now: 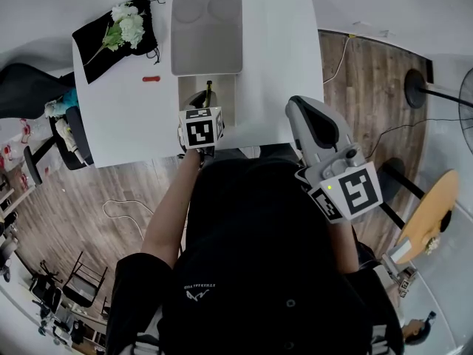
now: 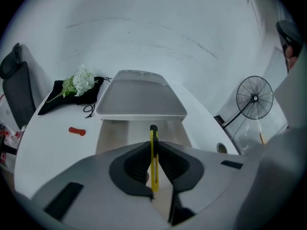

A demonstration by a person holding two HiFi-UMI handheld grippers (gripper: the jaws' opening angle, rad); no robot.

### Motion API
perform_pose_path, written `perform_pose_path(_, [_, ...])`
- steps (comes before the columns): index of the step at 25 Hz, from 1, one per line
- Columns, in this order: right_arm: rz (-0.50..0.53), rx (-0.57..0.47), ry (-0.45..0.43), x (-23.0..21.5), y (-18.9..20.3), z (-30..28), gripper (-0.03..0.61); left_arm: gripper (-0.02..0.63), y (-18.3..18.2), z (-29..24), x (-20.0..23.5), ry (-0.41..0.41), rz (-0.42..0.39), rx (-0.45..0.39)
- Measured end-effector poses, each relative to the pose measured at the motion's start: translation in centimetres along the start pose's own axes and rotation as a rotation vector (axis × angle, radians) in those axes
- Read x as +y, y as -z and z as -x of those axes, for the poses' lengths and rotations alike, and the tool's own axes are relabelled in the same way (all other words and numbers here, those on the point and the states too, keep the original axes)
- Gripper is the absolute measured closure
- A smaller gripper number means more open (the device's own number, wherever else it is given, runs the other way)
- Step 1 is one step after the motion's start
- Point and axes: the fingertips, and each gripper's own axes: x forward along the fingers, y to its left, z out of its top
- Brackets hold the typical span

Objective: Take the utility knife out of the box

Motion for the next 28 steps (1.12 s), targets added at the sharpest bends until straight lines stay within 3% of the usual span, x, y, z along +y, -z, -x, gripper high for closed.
perform_pose_path(28, [0.013,0.002,-0.054,6.6,2.9,-0.8,0.574,0.566,-6.1,13.9,-0.2,0.103,-0.061,-0.373])
